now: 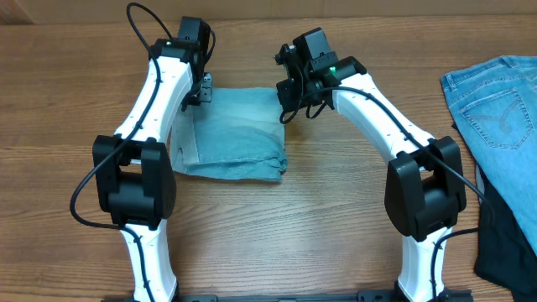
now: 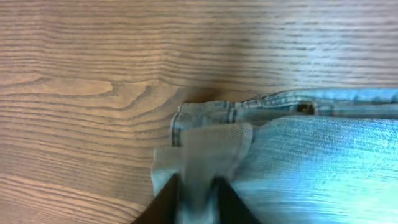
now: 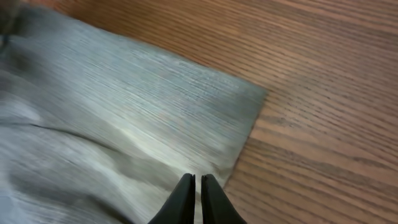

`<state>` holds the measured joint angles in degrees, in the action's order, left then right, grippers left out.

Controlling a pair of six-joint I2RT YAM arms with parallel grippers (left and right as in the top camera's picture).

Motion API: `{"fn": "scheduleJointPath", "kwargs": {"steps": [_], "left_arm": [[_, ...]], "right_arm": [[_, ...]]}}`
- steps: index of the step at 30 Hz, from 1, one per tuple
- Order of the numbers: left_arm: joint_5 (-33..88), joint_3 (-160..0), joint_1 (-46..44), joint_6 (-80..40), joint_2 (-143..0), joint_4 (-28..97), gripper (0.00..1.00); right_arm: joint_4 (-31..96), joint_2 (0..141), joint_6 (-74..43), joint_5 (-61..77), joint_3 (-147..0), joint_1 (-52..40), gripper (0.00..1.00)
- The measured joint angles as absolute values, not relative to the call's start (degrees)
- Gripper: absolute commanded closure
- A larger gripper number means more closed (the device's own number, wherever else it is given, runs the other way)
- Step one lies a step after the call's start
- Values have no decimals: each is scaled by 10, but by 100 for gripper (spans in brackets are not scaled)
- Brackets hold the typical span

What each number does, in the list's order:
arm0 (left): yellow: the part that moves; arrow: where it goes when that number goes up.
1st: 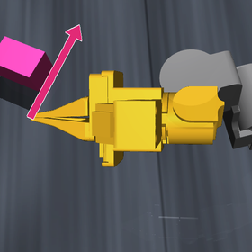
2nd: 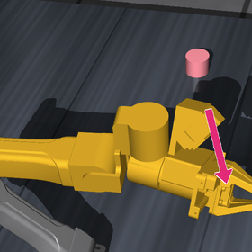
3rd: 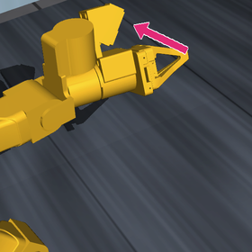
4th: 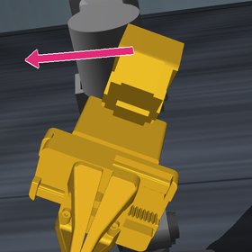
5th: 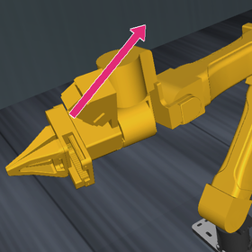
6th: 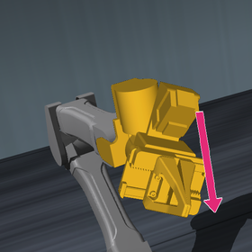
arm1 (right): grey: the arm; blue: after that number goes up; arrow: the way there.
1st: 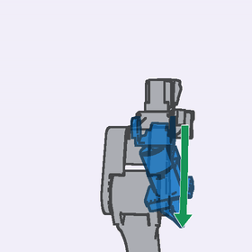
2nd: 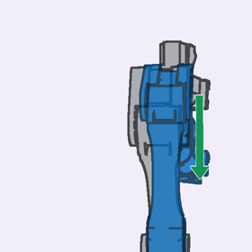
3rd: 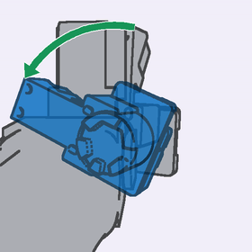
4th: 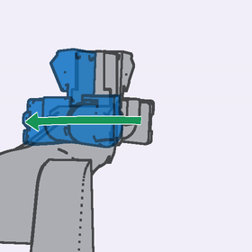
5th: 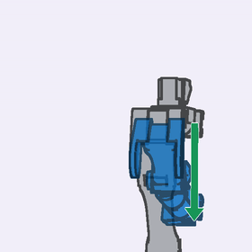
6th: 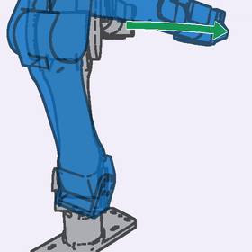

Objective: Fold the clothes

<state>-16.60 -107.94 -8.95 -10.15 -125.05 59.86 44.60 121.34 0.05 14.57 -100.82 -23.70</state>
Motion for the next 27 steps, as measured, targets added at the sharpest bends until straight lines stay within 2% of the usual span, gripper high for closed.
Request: {"fn": "scheduleJointPath", "kwargs": {"steps": [1, 2, 5, 7, 9, 10, 12, 13, 14, 20, 24, 27], "left_arm": [[-173, -1078, -89, -100, -1251, 598, 8], [-180, -1077, -88, -98, -1251, 598, 5], [-237, -1086, -88, -99, -1251, 614, 6], [-233, -1127, -88, -104, -1256, 656, 12], [-182, -1180, -86, -107, -1256, 670, 39], [-154, -1191, -86, -107, -1256, 670, 58], [-97, -1191, -85, -112, -1256, 670, 79], [-75, -1181, -85, -115, -1256, 664, 88], [-65, -1166, -85, -115, -1256, 647, 95], [-36, -1034, -85, -116, -1261, 557, 95], [-36, -1016, -85, -116, -1261, 540, 93], [-36, -1000, -85, -116, -1261, 516, 91]], "right_arm": [[446, 1213, 1, 145, -1008, -237, 91], [446, 1213, 1, 145, -1008, -237, 91], [451, 1211, 1, 145, -1008, -237, 91], [482, 1196, 1, 144, -1008, -237, 90], [526, 1159, -3, 142, -1008, -237, 89], [570, 1134, -13, 142, -1008, -237, 87], [633, 1102, -32, 142, -1009, -237, 90], [662, 1098, -43, 143, -1009, -237, 96], [676, 1098, -54, 146, -1007, -237, 96], [676, 1098, -128, 187, -956, -245, 96], [578, 1098, -197, 225, -894, -263, 96], [502, 1099, -251, 239, -835, -310, 96]]}}
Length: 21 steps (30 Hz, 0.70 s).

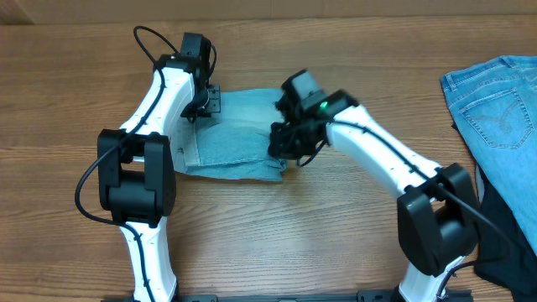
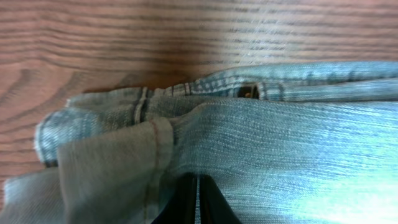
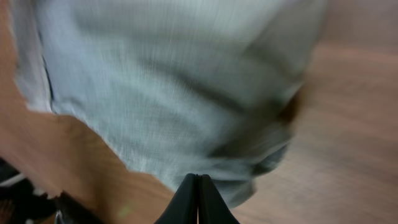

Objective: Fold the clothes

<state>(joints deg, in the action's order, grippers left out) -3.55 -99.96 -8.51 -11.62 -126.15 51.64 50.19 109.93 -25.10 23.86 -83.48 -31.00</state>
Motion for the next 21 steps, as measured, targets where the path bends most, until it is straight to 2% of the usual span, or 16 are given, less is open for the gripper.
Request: {"fn": "scheduleJointPath", "kwargs": {"steps": [3, 5, 8, 12, 13, 15, 17, 19, 20, 21], "left_arm": [[-36, -961, -85, -116, -1261, 477, 91], [-36, -946, -85, -116, -1258, 459, 90], [-36, -926, -85, -116, -1248, 439, 95], [-39, -928, -85, -114, -1247, 443, 94], [-39, -931, -85, -114, -1248, 447, 94], [-39, -933, -85, -114, -1248, 450, 91], [-38, -934, -85, -114, -1248, 452, 91], [-38, -934, -85, -114, -1248, 452, 90], [-38, -934, -85, -114, -1248, 452, 90], [-37, -934, -85, -114, -1248, 452, 90]], "right_arm": [[410, 1101, -307, 229, -778, -369, 96], [396, 1102, -354, 177, -756, -406, 96], [391, 1103, -394, 144, -752, -408, 96], [417, 1102, -392, 145, -757, -406, 96], [430, 1097, -381, 145, -765, -405, 95], [457, 1077, -336, 139, -784, -406, 87], [507, 1052, -244, 129, -800, -409, 72], [555, 1042, -139, 89, -812, -413, 73], [557, 1042, -100, 67, -813, -413, 81], [556, 1042, -61, 39, -814, -413, 81]]}}
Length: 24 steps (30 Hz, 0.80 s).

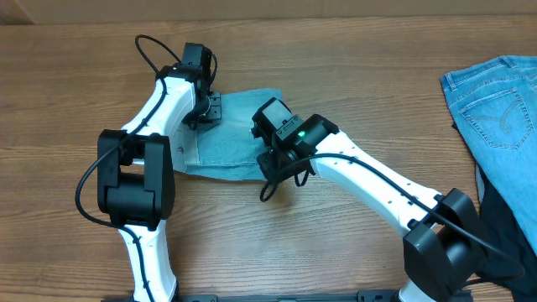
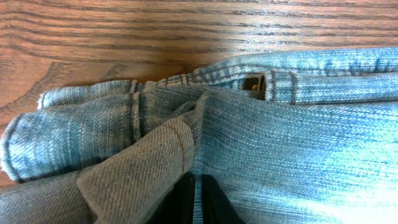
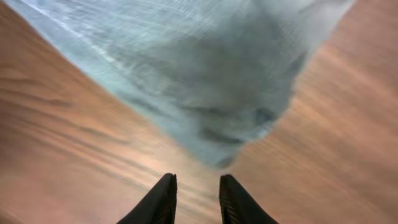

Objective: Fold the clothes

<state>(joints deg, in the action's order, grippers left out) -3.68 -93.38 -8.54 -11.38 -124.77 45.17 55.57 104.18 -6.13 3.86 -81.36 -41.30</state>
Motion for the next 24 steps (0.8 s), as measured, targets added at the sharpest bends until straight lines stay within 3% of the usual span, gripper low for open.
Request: {"fn": "scheduleJointPath", "kwargs": {"steps": [5, 7, 12, 17, 18, 20, 24], "left_arm": [[-36, -934, -85, -114, -1248, 451, 87], [-36, -934, -85, -114, -1248, 450, 87], [-36, -934, -85, -114, -1248, 449, 86], [-36, -934, -85, -114, -1248, 449, 85], [-36, -934, -85, -114, -1248, 449, 85], [-36, -934, -85, -114, -1248, 449, 84], [-36, -934, -85, -114, -1248, 449, 83]], "right_arm": [[564, 1042, 149, -16, -822, -420, 82], [549, 1042, 190, -28, -822, -441, 78], [483, 1042, 224, -70, -821, -503, 58], [432, 1042, 228, -110, -801, -514, 56], [421, 1042, 230, -112, -801, -514, 51], [407, 1052, 239, -117, -801, -514, 50], [403, 1103, 243, -143, -801, -514, 53]]}}
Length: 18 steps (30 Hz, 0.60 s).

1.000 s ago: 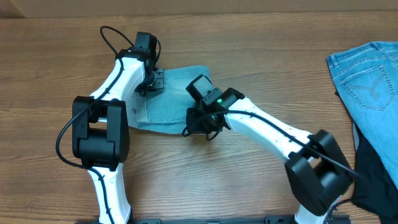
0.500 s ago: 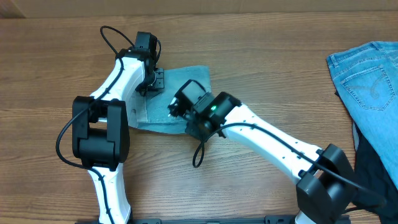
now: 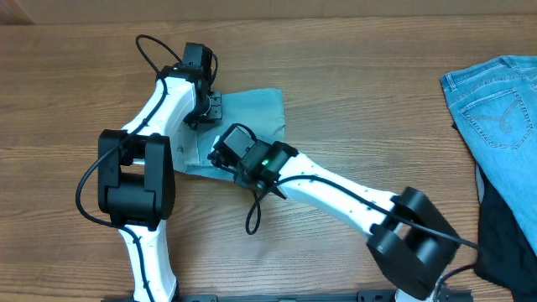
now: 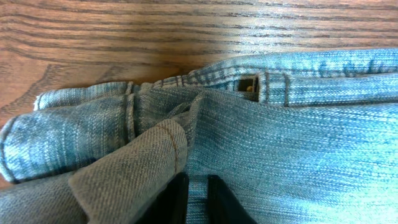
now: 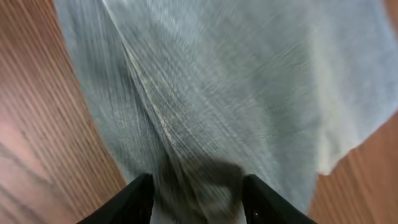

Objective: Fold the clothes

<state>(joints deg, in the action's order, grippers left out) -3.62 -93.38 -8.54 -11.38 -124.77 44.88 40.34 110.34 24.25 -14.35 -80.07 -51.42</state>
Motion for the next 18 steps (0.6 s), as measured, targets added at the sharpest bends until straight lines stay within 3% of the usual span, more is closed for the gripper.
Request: {"fn": "scheduleJointPath", "kwargs": {"steps": [4, 8, 12, 17, 18], "left_arm": [[-36, -934, -85, -114, -1248, 449, 83], [-36, -934, -85, -114, -1248, 449, 83], [-36, -934, -85, -114, -1248, 449, 83], [-36, -934, -85, -114, -1248, 450, 83], [-36, -934, -85, -114, -1248, 450, 83]], "right_arm": [[385, 1114, 246, -168, -801, -514, 83], [374, 1114, 245, -253, -801, -519, 96], [391, 1114, 245, -285, -801, -550, 96], [452, 1105, 243, -296, -801, -599, 84], [466, 1103, 240, -296, -801, -606, 74]]}}
